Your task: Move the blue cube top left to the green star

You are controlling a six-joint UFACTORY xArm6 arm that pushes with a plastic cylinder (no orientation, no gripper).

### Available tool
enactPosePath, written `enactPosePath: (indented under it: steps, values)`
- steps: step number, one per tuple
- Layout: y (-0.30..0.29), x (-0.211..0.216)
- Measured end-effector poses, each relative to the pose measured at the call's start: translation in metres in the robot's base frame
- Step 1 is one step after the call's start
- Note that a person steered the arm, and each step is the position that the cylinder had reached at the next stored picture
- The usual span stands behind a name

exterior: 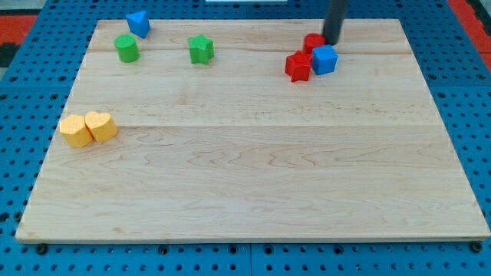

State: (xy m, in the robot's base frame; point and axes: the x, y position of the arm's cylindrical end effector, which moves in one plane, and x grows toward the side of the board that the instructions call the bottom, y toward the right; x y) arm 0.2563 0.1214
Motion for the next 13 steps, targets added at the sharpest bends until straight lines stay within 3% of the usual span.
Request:
enactPosePath:
  steps: [1,3,5,6,7,8,9,10,12,13]
  values:
    - [-0.021,0.017]
    - [0.009,0.084]
    - [0.049,0.115]
    - [0.103,0.089]
    - [0.081,0.053]
    - [0.016,0.026]
    - [0.034,0.009]
    - [0.09,0.007]
    - [-0.062,-0.021]
    - [-0.027,-0.019]
